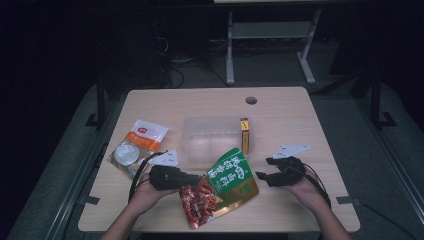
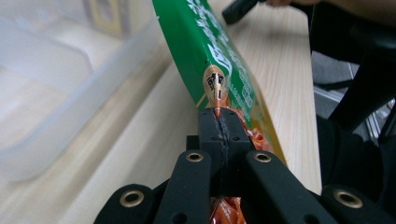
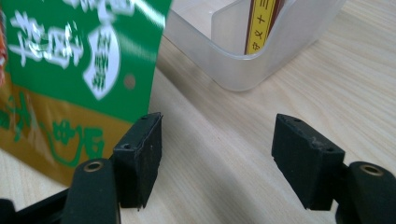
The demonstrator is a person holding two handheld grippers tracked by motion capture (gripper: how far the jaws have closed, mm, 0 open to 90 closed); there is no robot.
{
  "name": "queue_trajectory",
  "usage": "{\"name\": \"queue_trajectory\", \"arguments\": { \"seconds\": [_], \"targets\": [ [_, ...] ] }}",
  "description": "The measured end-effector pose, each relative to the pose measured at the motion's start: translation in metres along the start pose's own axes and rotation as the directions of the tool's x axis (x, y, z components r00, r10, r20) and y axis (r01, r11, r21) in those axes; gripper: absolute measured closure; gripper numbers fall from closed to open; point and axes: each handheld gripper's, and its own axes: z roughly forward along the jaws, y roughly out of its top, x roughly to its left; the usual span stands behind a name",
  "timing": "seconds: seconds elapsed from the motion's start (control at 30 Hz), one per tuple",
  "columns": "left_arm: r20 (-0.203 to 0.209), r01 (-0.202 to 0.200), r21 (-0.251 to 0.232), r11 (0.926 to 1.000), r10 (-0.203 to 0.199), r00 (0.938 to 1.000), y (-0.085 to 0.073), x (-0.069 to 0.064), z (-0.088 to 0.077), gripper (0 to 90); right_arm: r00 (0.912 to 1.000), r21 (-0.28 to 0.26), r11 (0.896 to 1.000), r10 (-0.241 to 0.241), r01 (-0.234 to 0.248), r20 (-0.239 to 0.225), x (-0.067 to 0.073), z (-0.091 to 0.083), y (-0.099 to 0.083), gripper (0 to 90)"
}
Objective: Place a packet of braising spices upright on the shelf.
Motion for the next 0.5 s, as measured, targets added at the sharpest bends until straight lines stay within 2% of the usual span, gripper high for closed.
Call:
{"name": "queue_trajectory", "arguments": {
  "seconds": [0.1,0.17,0.3,0.37,0.5],
  "targets": [
    [0.005,0.003,-0.047,0.9989,-0.003,1.0,0.006,-0.001,-0.008,90.0,1.0,0.004,1.0,-0.005,0.005,-0.003,0.0,0.001,0.0,32.9],
    [0.0,-0.012,-0.082,0.9965,0.012,0.9999,0.014,-0.001,-0.015,90.0,1.0,0.007,1.0,-0.008,0.008,-0.005,0.0,0.001,-0.001,32.8],
    [-0.012,-0.023,-0.101,0.9946,0.022,0.9997,0.021,0.001,-0.022,90.0,1.0,0.002,1.0,-0.005,0.005,-0.007,-0.001,0.0,-0.001,32.8],
    [-0.02,-0.014,-0.124,0.9922,0.012,0.9997,0.023,0.006,-0.026,90.0,1.0,-0.005,1.0,0.004,-0.004,-0.006,-0.002,-0.002,-0.001,32.5],
    [-0.033,-0.015,-0.136,0.9905,0.011,0.9994,0.025,0.01,-0.03,90.0,0.9999,-0.003,1.0,0.007,-0.007,-0.008,-0.004,-0.004,-0.003,31.6]
  ]
}}
